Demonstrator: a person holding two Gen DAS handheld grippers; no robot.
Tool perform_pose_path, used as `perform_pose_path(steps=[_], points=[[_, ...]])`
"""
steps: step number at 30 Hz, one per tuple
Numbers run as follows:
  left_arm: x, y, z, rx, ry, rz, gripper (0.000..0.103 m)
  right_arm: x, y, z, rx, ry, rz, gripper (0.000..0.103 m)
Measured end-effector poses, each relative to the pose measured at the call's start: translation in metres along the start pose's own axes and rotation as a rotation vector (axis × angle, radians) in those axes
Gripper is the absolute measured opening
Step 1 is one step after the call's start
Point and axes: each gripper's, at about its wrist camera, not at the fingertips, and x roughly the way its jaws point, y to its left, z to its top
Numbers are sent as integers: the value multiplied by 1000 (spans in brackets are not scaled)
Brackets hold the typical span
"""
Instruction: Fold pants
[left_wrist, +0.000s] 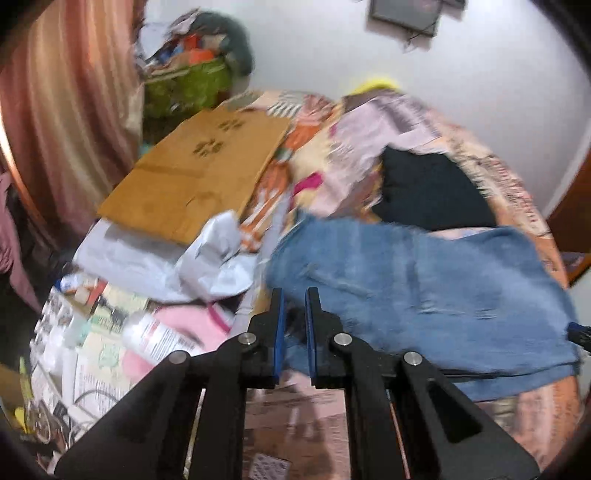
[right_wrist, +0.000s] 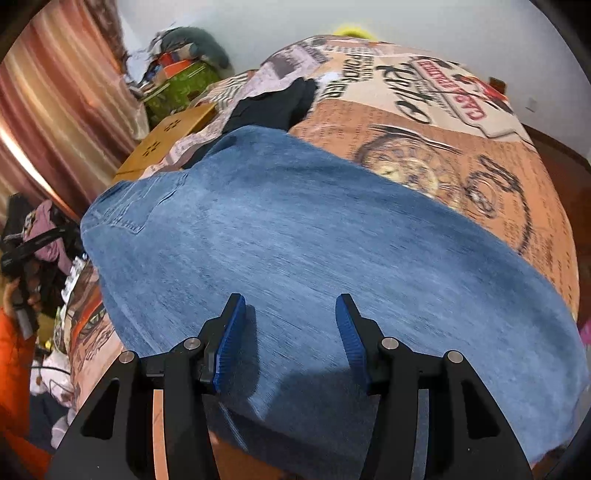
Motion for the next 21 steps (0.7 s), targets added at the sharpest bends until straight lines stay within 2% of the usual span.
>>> perform_pose_path(steps=[2, 4, 7, 10, 14, 21], points=[[-1, -13, 8, 28, -12, -42, 9, -4, -4, -2, 13, -4, -6, 47], [11, -27, 13, 58, 2, -52, 10, -2, -6, -6, 21, 14, -7, 47], [51, -39, 7, 67, 96, -43, 10, -2, -5, -13, 27, 16, 0, 47], [85, -31, -19, 45, 203, -19, 10, -6, -6, -18, 32, 15, 8, 47], [78, -30, -50, 90, 145, -3, 11, -9, -8, -23, 36, 14, 18, 47], [77, -33, -44, 146, 194, 13, 11, -25, -20, -31, 68, -13, -26, 47]])
